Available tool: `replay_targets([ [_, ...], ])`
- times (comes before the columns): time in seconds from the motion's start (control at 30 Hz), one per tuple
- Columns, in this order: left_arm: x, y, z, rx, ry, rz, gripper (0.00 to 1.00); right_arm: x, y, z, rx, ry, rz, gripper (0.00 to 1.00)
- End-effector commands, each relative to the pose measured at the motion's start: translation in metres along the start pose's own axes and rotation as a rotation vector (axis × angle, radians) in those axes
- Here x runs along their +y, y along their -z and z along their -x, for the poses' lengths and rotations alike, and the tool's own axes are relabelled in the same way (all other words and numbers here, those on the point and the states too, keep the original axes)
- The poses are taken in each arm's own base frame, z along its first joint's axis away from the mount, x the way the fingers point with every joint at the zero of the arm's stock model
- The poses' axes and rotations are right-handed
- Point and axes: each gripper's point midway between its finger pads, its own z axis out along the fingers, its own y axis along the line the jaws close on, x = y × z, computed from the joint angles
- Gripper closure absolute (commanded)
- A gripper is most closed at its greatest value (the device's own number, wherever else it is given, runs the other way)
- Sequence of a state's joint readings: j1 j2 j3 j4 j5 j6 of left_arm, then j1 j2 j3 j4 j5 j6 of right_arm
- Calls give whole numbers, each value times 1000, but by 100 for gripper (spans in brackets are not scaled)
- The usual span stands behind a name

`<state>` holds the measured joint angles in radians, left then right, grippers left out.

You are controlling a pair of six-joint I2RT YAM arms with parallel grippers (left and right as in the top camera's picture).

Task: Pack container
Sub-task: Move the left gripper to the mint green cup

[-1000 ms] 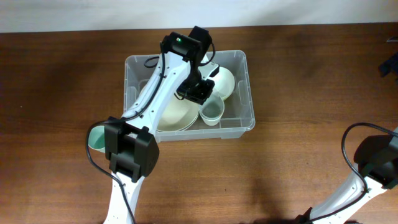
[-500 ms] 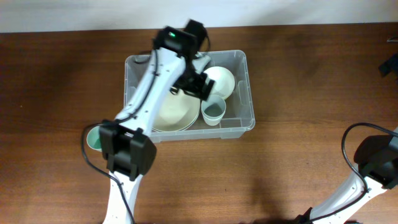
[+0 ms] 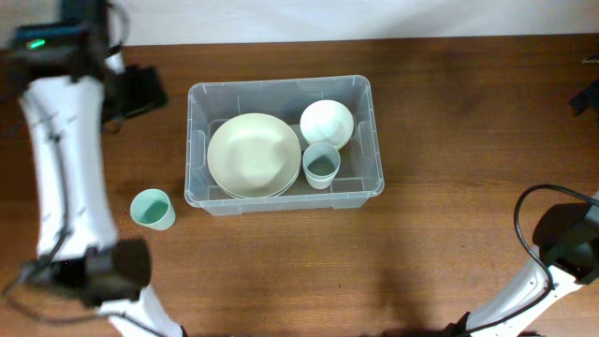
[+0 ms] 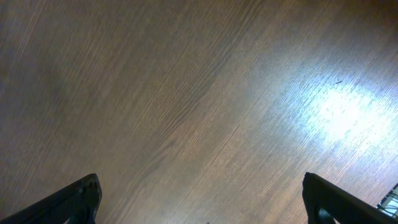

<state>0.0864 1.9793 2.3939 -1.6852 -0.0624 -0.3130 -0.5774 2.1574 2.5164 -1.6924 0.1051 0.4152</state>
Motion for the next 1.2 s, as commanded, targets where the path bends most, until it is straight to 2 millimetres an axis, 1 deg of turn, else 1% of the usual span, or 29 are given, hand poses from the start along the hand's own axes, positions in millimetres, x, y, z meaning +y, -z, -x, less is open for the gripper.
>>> replay_targets([
  [0.0, 58, 36, -31, -29, 228, 42, 0, -2, 1, -1, -2, -3, -12, 1],
  [0.07, 81, 37, -51, -3, 312, 67, 1, -2, 1, -1, -2, -3, -12, 1],
  [0.1, 89, 36, -60, 10, 345, 74, 1, -2, 1, -1, -2, -3, -12, 1],
  [0.17, 99, 30, -76, 36, 396, 73, 1, -2, 1, -1, -2, -3, -12, 1],
  [0.23, 105, 21, -88, 51, 424, 62, 0, -2, 1, -1, -2, -3, -12, 1],
  [0.4, 106, -8, -106, 101, 449, 40, 1, -2, 1, -1, -2, -3, -12, 1],
  [0.67, 109, -74, -140, 224, 447, 71, 0, -2, 1, -1, -2, -3, -12, 1],
  [0.8, 106, -106, -150, 234, 449, 48, 1, -2, 1, -1, -2, -3, -12, 1],
  [0.97, 105, -135, -151, 203, 450, 32, 1, -2, 1, -1, -2, -3, -12, 1],
  [1.1, 105, -145, -142, 184, 449, 27, 1, -2, 1, -1, -2, -3, -12, 1],
  [1.17, 105, -149, -142, 193, 450, 28, 0, -2, 1, -1, -2, -3, -12, 1],
])
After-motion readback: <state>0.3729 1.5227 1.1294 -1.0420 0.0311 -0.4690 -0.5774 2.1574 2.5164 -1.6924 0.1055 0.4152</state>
